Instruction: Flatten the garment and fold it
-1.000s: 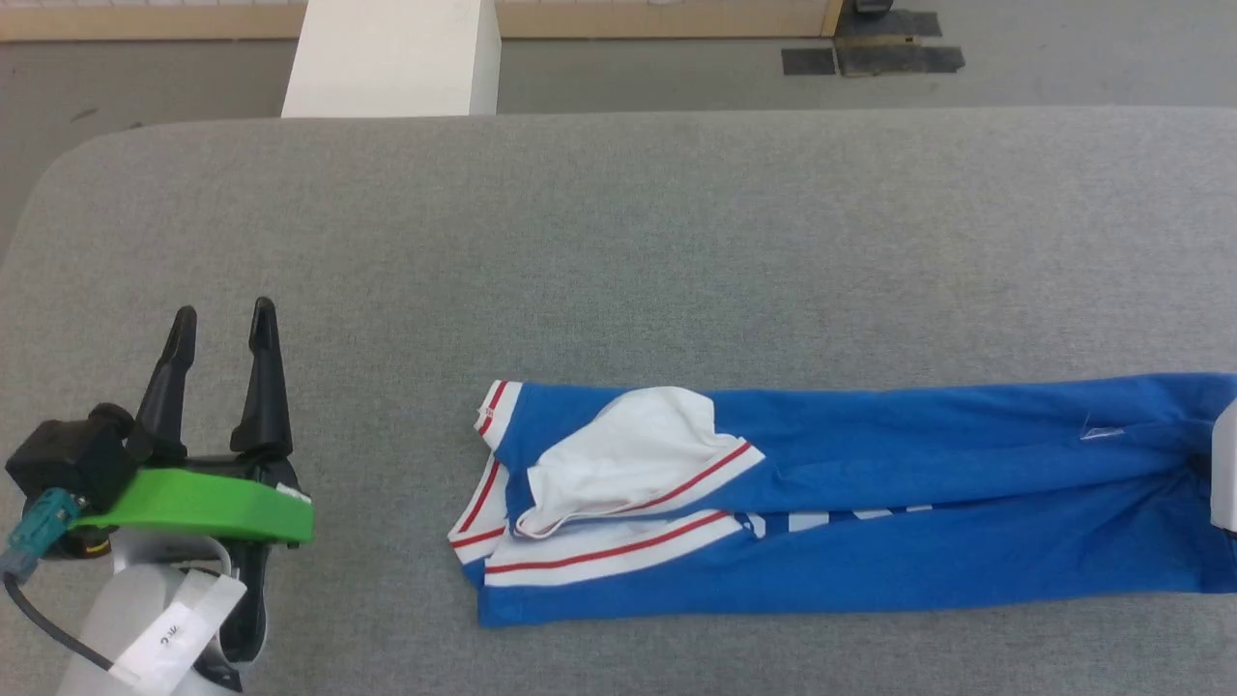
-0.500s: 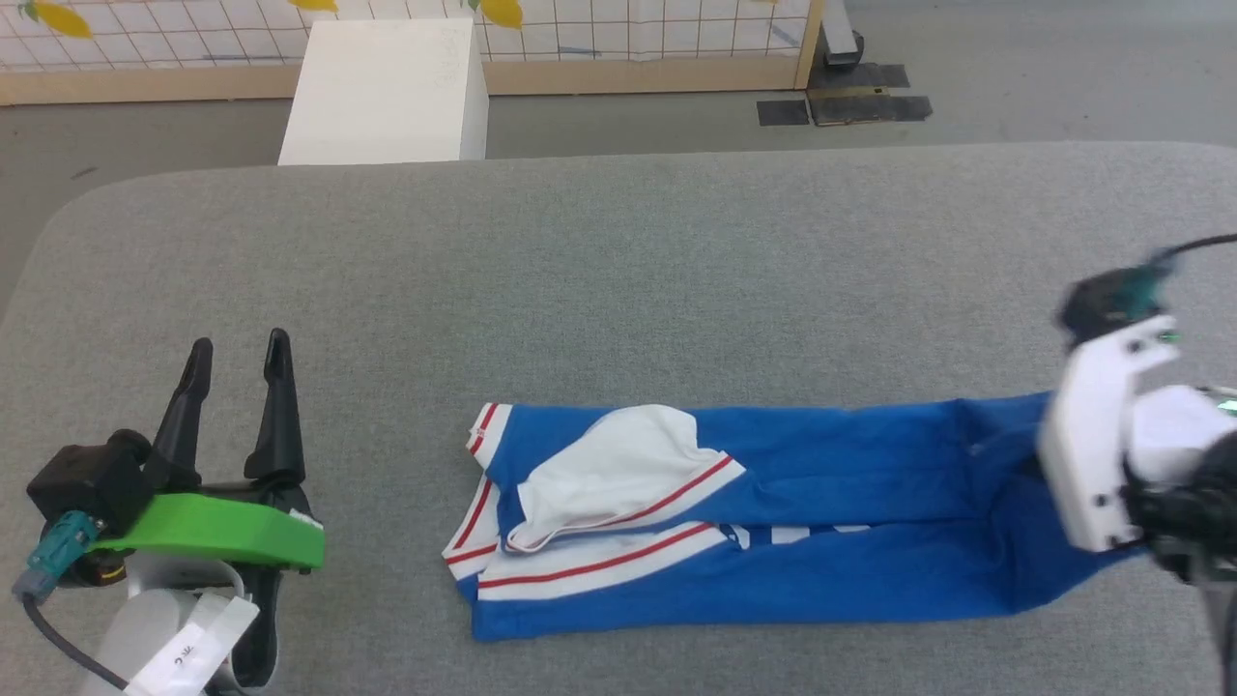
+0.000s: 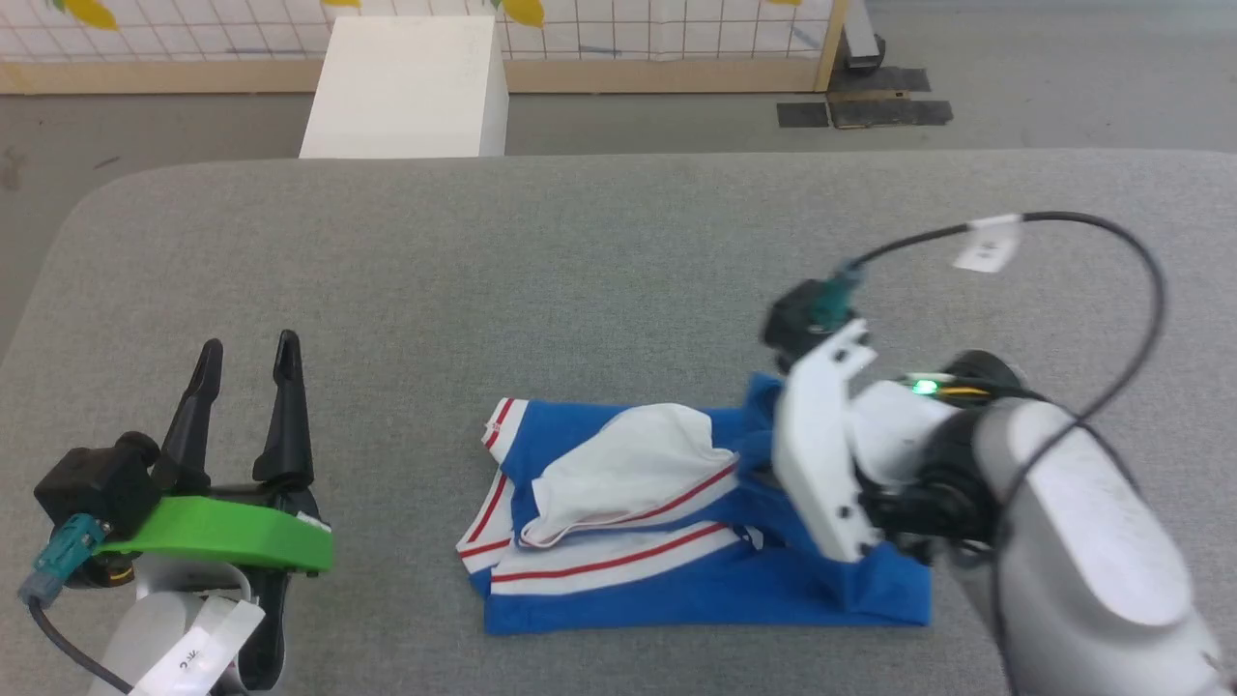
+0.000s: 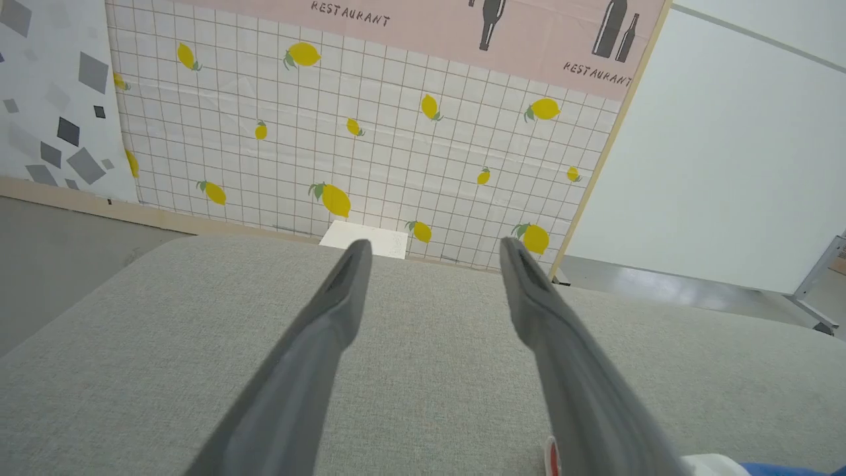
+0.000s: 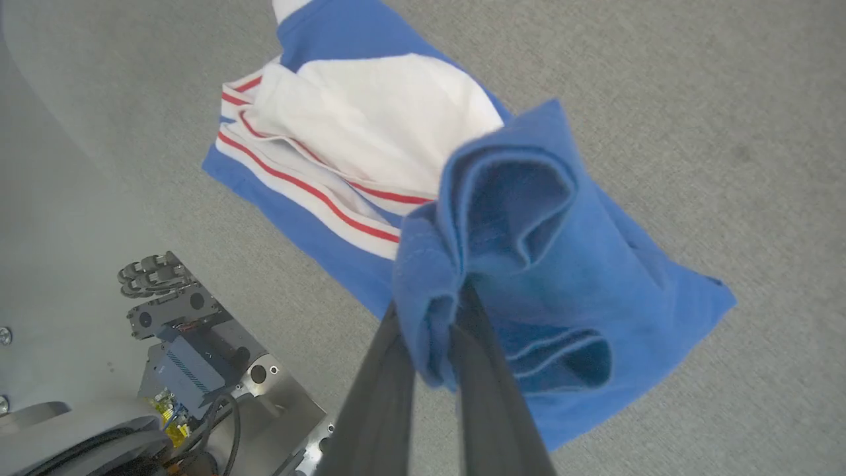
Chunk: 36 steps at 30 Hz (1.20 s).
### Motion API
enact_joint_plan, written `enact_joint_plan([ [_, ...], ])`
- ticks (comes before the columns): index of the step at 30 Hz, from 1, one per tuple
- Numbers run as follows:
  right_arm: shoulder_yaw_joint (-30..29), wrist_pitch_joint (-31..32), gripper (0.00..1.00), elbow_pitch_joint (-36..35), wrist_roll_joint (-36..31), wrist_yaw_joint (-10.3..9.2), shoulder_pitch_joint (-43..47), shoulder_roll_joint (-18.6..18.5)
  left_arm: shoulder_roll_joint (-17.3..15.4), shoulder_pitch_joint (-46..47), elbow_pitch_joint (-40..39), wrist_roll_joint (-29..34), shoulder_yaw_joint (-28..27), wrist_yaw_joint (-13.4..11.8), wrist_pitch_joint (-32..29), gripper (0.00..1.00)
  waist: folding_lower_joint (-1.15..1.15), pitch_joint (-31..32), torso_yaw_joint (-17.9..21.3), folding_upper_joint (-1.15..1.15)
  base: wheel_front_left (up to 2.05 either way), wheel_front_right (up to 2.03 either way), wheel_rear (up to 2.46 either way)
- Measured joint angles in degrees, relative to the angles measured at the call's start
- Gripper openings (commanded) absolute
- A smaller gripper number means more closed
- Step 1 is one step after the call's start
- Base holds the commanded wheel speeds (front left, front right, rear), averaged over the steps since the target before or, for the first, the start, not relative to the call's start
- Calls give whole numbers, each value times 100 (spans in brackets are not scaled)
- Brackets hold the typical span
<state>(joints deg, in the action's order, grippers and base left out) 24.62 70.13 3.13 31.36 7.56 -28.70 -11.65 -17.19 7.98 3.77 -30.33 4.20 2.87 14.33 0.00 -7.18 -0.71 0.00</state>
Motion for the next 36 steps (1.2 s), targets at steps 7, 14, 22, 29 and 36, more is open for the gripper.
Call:
enact_joint_plan([
  [7, 944, -687, 0, 916, 175, 0, -616, 633, 7, 4, -18, -46, 29, -24, -13, 100, 0, -143, -169, 0, 0, 0, 0],
  [14, 1406, -1222, 0, 1623, 360, 0, -1106, 834, 41, 34, -14, -51, 55, -21, -11, 100, 0, -351, -313, 0, 0, 0, 0],
  [22, 2103, -1796, 0, 2130, 929, 0, -1476, 868, 107, 186, 84, -52, 136, 32, -4, 100, 0, -624, -542, 0, 0, 0, 0],
  [29, 2499, -2254, 0, 2766, 1148, 0, -1595, 868, 163, 294, 214, -52, 160, 119, 14, 100, 0, -824, -760, 0, 0, 0, 0],
  [36, 2755, -2633, 100, 2666, 1751, 0, -1744, 869, 213, 294, 315, -49, 107, 160, 18, 100, 0, -735, -768, 0, 0, 0, 0],
])
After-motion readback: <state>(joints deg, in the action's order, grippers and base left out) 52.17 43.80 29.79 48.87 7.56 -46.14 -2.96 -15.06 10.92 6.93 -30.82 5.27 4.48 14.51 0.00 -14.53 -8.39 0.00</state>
